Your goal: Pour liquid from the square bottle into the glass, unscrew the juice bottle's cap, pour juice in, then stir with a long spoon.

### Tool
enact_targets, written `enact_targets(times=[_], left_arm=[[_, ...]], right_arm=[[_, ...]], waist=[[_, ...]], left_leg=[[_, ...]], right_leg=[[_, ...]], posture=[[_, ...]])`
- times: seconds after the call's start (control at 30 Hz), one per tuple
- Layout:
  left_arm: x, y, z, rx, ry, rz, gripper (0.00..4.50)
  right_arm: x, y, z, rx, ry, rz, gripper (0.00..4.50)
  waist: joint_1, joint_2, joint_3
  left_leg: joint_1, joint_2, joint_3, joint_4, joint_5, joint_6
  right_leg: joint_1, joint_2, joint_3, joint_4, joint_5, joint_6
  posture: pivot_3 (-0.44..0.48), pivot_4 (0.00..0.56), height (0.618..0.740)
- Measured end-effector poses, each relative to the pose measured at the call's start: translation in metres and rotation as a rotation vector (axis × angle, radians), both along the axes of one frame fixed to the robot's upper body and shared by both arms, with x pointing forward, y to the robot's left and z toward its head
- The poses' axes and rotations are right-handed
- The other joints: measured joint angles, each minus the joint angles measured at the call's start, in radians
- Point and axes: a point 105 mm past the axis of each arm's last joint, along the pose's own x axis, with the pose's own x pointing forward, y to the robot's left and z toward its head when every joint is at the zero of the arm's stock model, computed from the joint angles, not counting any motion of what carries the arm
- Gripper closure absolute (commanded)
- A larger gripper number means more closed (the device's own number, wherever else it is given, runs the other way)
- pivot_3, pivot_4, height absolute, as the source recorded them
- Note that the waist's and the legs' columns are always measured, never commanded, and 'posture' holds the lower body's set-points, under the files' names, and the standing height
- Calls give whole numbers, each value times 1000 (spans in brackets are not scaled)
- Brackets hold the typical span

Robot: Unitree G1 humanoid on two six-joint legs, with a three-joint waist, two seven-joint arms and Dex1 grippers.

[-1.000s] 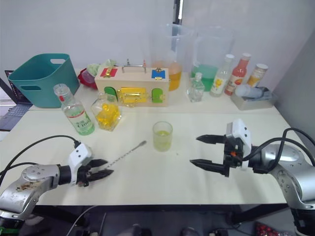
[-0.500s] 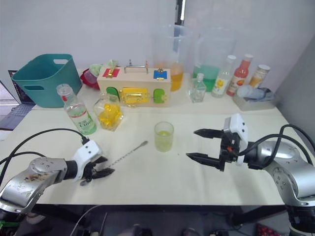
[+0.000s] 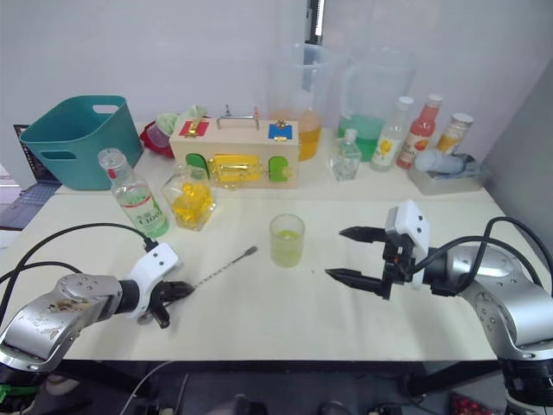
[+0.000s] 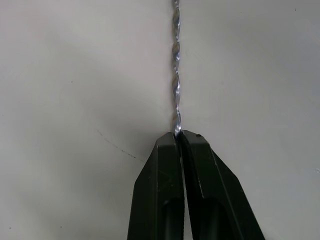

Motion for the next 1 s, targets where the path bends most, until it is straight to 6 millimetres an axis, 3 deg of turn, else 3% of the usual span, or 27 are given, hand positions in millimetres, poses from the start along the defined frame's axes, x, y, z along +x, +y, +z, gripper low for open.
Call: enact_targets(times=[0.2, 0.23, 0.33, 0.43, 0.6, 0.73, 0.87, 1.0], left_arm=[[29, 21, 42, -118, -134, 107, 4468], [35, 17, 53, -161, -168, 98, 4468], [49, -17, 120, -314, -397, -9, 4468], [44, -34, 149, -354, -511, -76, 4468], [50, -62, 149, -451, -516, -92, 4468], [53, -73, 155, -467, -558, -94, 4468], [51, -97, 145, -493, -525, -144, 4468], [47, -107, 142, -490, -517, -181, 4468]], right_arm=[[13, -2, 6, 13, 2, -46, 0], [17, -2, 6, 24, 26, -54, 0], [37, 0, 17, 120, 97, -99, 0], [46, 6, 25, 201, 133, -117, 0], [58, 36, 53, 487, 147, -85, 0], [66, 57, 63, 665, 189, -100, 0], [71, 84, 68, 771, 261, -103, 0], [75, 89, 68, 836, 308, -145, 0]], waist=[[2, -2, 1], [2, -3, 2], [1, -6, 3], [-7, -6, 3], [-24, -6, 3], [-28, -6, 3], [-27, -6, 3], [-28, -5, 3]], left_leg=[[-4, 0, 0, 0, 1, -1], [-4, 0, 0, 1, 1, -1], [-8, -1, -1, 2, 2, -1], [-6, -1, -1, 1, 6, 7], [-6, -1, -1, 1, 8, 7], [-6, -1, 0, 1, 8, 6], [-6, -2, 0, 1, 8, 6], [-6, -2, 0, 1, 8, 6]], right_leg=[[-1, 2, -1, 0, 0, 0], [0, 1, -1, 0, 0, 0], [-1, 2, -2, 0, 2, 0], [0, 2, -2, 0, 2, 0], [0, 5, -3, 3, 2, 0], [-2, 5, -2, 11, 2, 0], [-2, 5, -2, 12, 2, 0], [-2, 5, -2, 13, 2, 0]], posture=[[0, 150, 733], [0, 150, 733], [0, 150, 733], [0, 150, 733], [0, 150, 733], [0, 150, 733], [0, 150, 733], [0, 150, 733]])
